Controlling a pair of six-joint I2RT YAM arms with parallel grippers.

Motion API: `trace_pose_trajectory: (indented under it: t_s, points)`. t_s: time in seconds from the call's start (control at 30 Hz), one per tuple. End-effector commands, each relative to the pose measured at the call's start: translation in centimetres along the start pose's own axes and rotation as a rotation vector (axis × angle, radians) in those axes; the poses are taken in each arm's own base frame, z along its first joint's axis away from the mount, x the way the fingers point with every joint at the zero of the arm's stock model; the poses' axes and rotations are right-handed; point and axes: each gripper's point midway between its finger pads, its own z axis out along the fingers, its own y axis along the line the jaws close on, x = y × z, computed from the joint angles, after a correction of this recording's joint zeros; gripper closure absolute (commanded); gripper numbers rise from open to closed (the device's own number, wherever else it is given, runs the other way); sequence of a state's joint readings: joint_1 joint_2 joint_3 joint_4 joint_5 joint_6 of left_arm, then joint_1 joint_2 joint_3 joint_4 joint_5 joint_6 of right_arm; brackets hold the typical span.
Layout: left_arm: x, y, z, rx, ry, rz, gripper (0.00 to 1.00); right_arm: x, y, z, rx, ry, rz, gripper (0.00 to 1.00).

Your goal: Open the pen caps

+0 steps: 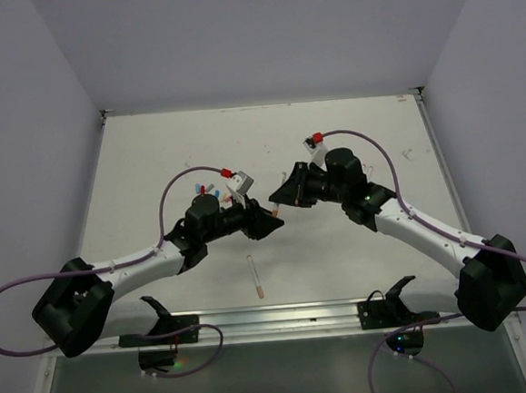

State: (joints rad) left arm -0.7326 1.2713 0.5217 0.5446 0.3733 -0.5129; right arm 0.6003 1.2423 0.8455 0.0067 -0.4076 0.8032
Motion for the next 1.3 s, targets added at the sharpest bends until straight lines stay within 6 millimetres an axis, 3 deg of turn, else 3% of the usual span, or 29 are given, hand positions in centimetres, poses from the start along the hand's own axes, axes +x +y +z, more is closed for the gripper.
trace_pose_trajectory:
  t_s: [0.0,0.1,0.23,0.4,0.47,0.57,0.73,0.77,0.8,0.83,0.87,0.9,0.93,1.0,1.07,1.1,1.27]
  points:
    - [-3.2,-1.5,0.0,0.057,-0.077,0.054,0.56,0.7,0.6,-0.1,-0.018,0.012,-0.020,1.00]
    - [-3.2,-1.3,-0.1,0.059,-0.073,0.046,0.66,0.9,0.5,-0.1,-0.018,0.016,-0.015,1.00]
    - [-3.3,-1.3,-0.2,0.065,-0.078,0.040,0.62,1.2,0.9,0.1,-0.030,0.026,-0.014,1.00]
    - [-3.4,-1.6,-0.5,0.079,-0.086,0.036,0.69,1.7,0.8,0.5,-0.028,0.042,-0.014,1.00]
    - [-3.6,-1.7,-0.6,0.089,-0.089,0.033,0.77,1.8,0.8,0.6,-0.026,0.046,-0.013,1.00]
    - [-3.8,-1.5,-0.7,0.088,-0.090,0.014,1.00,2.0,0.9,0.7,-0.027,0.046,-0.014,1.00]
    - [-4.3,0.3,-1.0,-0.026,-0.105,-0.051,1.00,1.8,0.4,1.1,0.013,0.024,-0.035,1.00]
    - [-4.3,2.5,-1.3,-0.155,-0.117,-0.080,1.00,1.7,0.2,1.2,0.037,0.009,-0.045,1.00]
    - [-4.6,3.4,-1.6,-0.225,-0.137,-0.081,1.00,2.6,-0.4,1.2,0.088,0.034,-0.059,1.00]
    - [-4.9,3.3,-2.0,-0.275,-0.156,-0.067,1.00,1.3,-1.2,1.6,0.170,-0.023,-0.073,1.00]
    - [-5.3,5.3,-2.8,-0.418,-0.197,-0.040,1.00,1.4,-1.8,1.8,0.222,-0.025,-0.071,1.00]
    - [-5.5,5.2,-3.1,-0.445,-0.222,-0.022,1.00,2.3,-2.4,1.9,0.278,0.002,-0.052,1.00]
    - [-5.5,4.4,-3.2,-0.444,-0.246,0.000,1.00,1.9,-2.7,2.8,0.324,-0.006,-0.040,1.00]
    - [-5.9,5.4,-4.2,-0.525,-0.312,0.059,1.00,2.0,-3.4,3.3,0.429,-0.031,-0.015,1.00]
    - [-6.5,5.1,-4.9,-0.568,-0.364,0.115,1.00,2.1,-4.2,3.8,0.505,-0.020,0.002,1.00]
    - [-5.6,5.4,-5.2,-0.578,-0.352,0.131,1.00,2.2,-4.3,4.0,0.513,-0.022,0.017,1.00]
    - [-4.8,4.8,-5.5,-0.535,-0.337,0.161,1.00,1.3,-4.4,4.1,0.539,-0.053,0.015,1.00]
